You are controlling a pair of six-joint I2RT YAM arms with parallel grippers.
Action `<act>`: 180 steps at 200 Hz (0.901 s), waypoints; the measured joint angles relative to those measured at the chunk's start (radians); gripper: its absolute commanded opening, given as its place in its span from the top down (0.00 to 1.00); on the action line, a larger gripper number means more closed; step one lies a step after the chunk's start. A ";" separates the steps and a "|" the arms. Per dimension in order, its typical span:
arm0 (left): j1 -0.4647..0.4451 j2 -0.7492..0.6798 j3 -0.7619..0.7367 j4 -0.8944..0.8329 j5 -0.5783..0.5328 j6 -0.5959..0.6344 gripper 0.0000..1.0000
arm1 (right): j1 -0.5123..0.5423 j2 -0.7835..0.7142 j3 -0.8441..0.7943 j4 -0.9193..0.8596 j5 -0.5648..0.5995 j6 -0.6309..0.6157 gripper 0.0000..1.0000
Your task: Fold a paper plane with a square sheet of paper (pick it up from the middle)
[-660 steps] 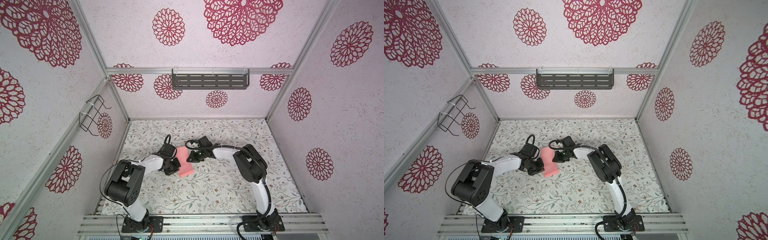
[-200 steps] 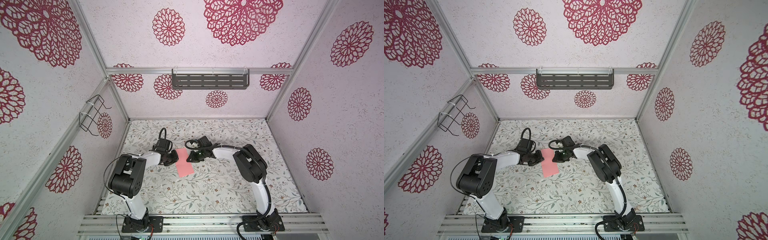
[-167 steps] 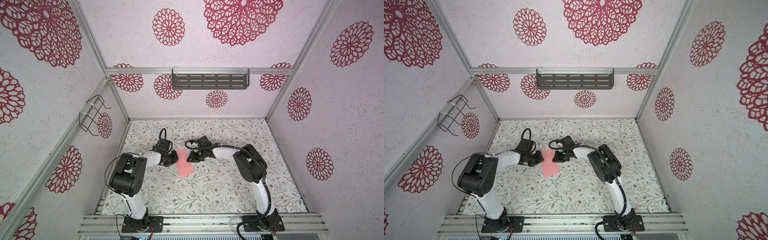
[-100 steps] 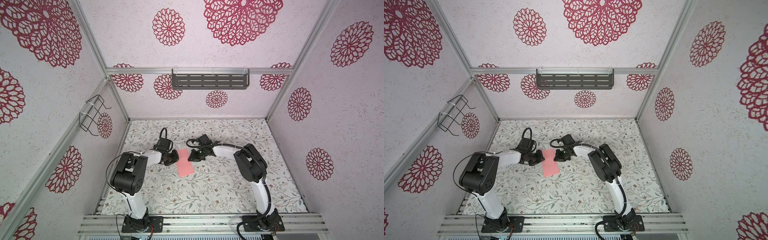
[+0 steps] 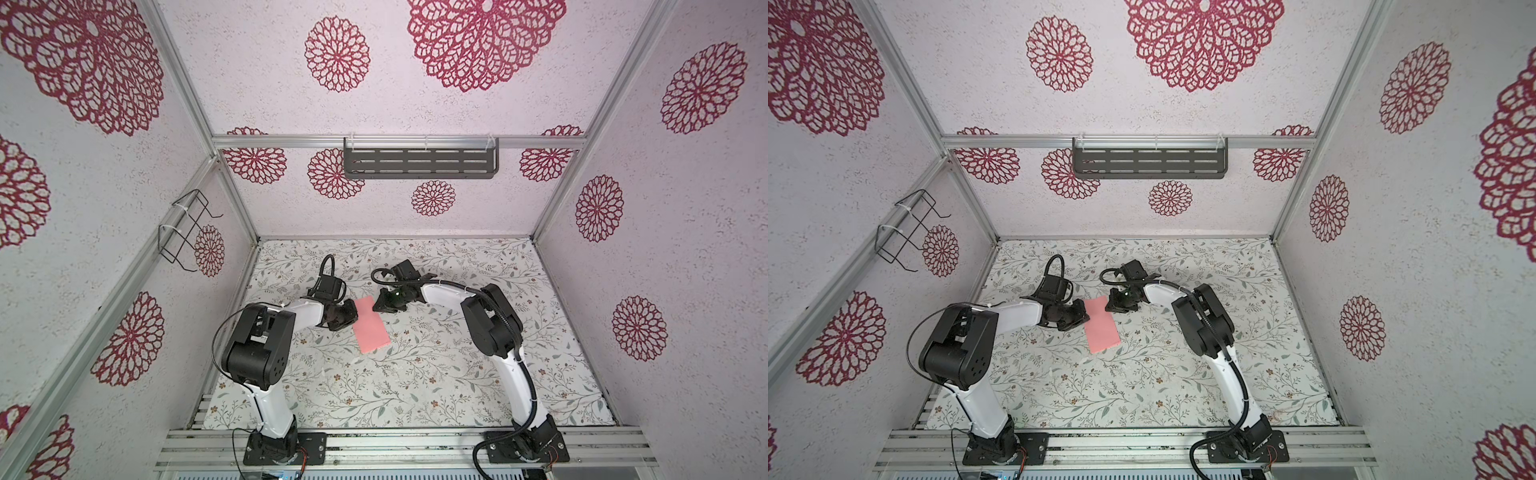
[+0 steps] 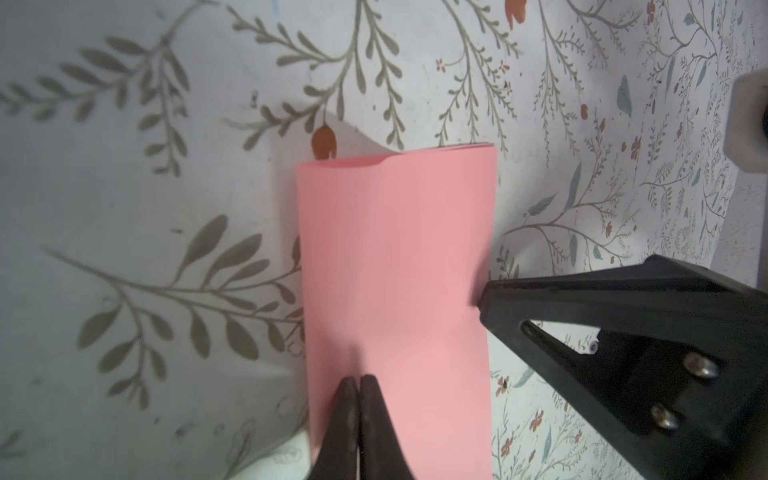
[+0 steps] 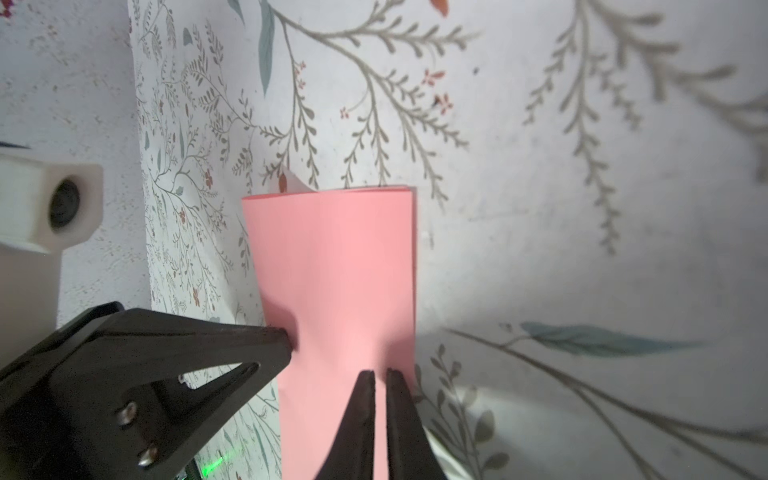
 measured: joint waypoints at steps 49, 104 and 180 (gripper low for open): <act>0.000 0.005 0.014 -0.022 -0.004 0.008 0.94 | -0.005 -0.010 -0.015 0.002 0.013 -0.018 0.87; 0.000 0.006 0.017 -0.026 -0.004 0.008 0.94 | -0.006 -0.063 -0.027 -0.026 0.023 -0.035 0.86; 0.000 0.008 0.023 -0.034 -0.003 0.008 0.94 | 0.008 -0.014 0.040 -0.026 -0.004 -0.035 0.87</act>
